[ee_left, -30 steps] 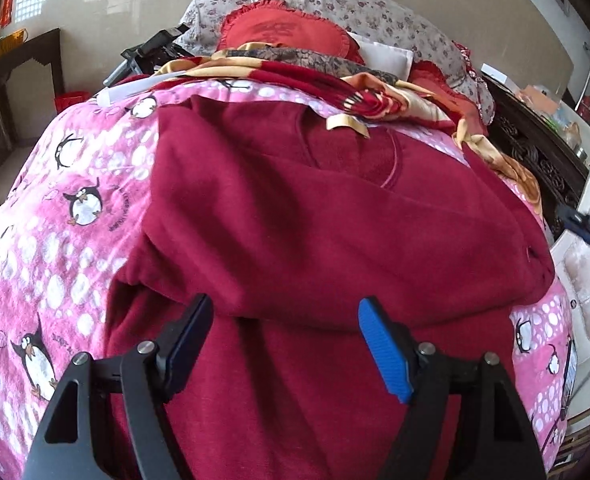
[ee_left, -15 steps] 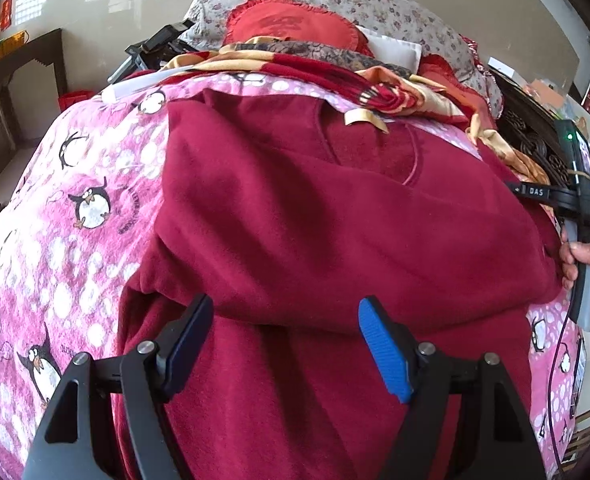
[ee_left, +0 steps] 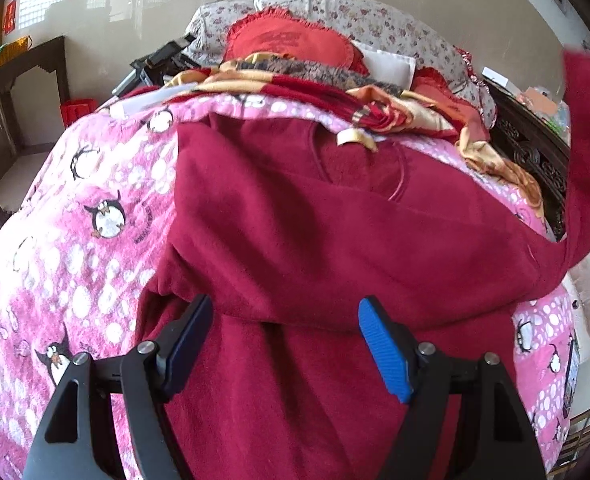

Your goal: Fold small clothes

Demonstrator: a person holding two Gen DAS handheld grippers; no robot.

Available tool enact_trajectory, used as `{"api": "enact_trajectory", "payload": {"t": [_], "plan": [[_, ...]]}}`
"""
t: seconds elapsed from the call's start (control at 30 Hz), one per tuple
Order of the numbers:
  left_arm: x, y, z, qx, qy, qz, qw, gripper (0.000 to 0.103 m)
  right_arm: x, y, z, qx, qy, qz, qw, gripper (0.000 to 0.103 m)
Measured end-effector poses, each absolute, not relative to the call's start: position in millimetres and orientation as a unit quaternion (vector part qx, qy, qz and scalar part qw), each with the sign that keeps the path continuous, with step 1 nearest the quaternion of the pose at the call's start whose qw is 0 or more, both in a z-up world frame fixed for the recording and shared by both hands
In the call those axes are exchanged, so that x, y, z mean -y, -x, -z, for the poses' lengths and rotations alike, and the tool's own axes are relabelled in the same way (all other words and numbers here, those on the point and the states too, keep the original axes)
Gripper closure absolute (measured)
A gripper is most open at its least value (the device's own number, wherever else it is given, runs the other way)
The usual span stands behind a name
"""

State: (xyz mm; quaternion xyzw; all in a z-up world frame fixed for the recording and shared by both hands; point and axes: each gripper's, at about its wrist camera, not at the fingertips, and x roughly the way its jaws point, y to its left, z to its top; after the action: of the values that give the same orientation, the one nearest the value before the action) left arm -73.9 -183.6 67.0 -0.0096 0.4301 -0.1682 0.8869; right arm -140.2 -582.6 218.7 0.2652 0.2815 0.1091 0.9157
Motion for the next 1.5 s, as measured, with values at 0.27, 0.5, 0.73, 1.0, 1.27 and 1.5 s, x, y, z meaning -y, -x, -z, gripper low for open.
{"api": "enact_trajectory", "payload": {"t": [0.27,0.5,0.73,1.0,1.27,1.5], "plan": [[175.8,89.8,-101.1,-0.401,0.007,0.174,0.899,0.024,509.8,159.2,-255.9,-0.293,-0.220,-0.255,0.895,0.103],[142.5,94.1,-126.7,-0.355,0.035,0.217,0.909,0.024,442.9,121.0,-222.3,-0.384,-0.182,-0.316,0.848,0.103],[125.0,93.2,-125.5,-0.321,0.018,0.227,0.919,0.014,392.8,90.6,-165.8,-0.485,-0.125,-0.330,0.800,0.103],[140.5,75.5,-91.9,-0.363,0.010,0.234,0.902,0.014,363.5,7.0,-61.9,-0.600,-0.053,-0.239,0.762,0.103],[176.9,38.1,-80.8,-0.382,0.002,0.253,0.889,0.014,405.3,-25.4,-43.3,-0.568,-0.117,-0.119,0.806,0.103],[229.7,-2.3,-54.3,-0.428,0.008,0.257,0.866,0.020,448.6,73.1,-94.7,-0.476,-0.138,-0.088,0.864,0.100]]}}
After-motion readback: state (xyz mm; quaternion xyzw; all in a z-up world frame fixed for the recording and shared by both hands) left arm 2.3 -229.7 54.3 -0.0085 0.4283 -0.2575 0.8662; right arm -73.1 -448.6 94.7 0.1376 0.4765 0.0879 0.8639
